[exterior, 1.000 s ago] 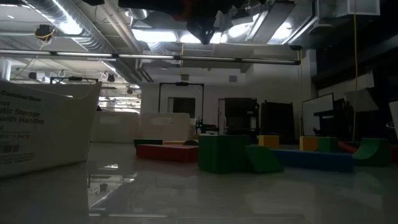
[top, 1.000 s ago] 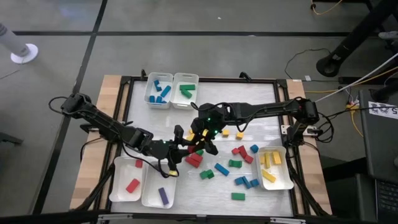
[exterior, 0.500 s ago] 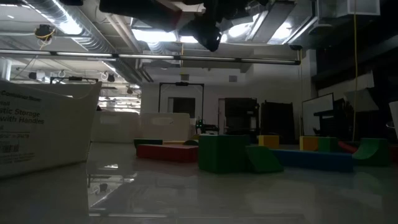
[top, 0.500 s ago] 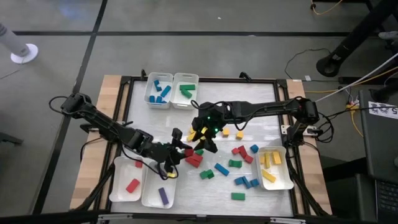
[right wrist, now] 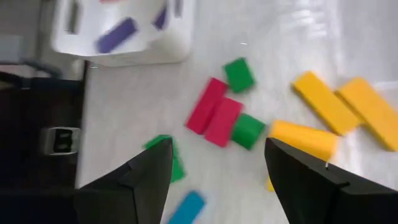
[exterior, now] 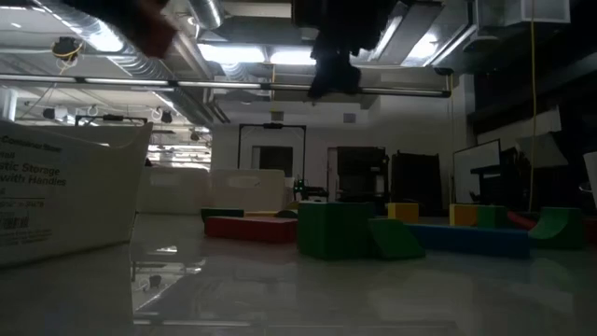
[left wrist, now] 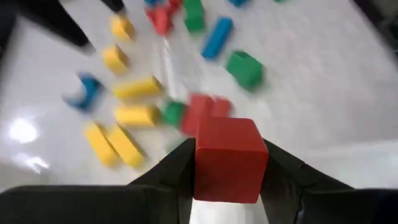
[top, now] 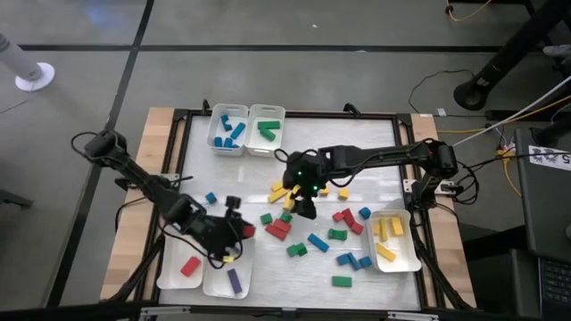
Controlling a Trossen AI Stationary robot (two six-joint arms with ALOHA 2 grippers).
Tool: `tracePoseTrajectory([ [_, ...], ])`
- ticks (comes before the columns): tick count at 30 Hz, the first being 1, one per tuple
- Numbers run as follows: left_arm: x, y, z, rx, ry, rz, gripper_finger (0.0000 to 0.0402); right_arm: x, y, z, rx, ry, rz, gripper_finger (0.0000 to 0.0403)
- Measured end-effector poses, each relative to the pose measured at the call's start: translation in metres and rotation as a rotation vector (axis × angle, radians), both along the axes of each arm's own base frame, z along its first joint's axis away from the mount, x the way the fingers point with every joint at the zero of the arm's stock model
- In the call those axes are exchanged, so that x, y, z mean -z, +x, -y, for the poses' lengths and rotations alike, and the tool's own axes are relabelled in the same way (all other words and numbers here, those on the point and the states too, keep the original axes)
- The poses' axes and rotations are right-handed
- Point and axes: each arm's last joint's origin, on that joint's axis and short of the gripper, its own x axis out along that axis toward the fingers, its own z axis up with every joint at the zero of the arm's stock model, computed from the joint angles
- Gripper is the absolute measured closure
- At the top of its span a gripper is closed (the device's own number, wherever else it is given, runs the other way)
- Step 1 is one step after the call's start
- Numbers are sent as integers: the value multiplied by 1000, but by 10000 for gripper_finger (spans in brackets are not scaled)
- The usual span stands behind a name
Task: Sort blocks
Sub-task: Put the red block into the bottom left white bin
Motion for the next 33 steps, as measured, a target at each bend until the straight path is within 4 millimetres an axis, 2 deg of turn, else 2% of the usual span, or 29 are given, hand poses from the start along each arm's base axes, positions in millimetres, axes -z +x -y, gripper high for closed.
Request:
tracePoseTrajectory([
  [5,0,-27,12,-143,-329,-148,275,11,-1,1,33,-51,-11,150],
  [9,4,-46,27,-245,-594,-363,275,23,1,-1,30,-47,-19,150],
  [12,5,-61,40,-305,-724,-513,275,34,7,-8,22,-52,-4,150],
  [16,7,-80,50,-389,-764,-619,275,49,16,-25,-12,-58,18,150],
  [22,11,-100,56,-540,-765,-686,274,67,24,-55,-52,-108,42,150],
  [33,16,-112,47,-726,-680,-717,274,94,20,-97,-42,-256,-22,150],
])
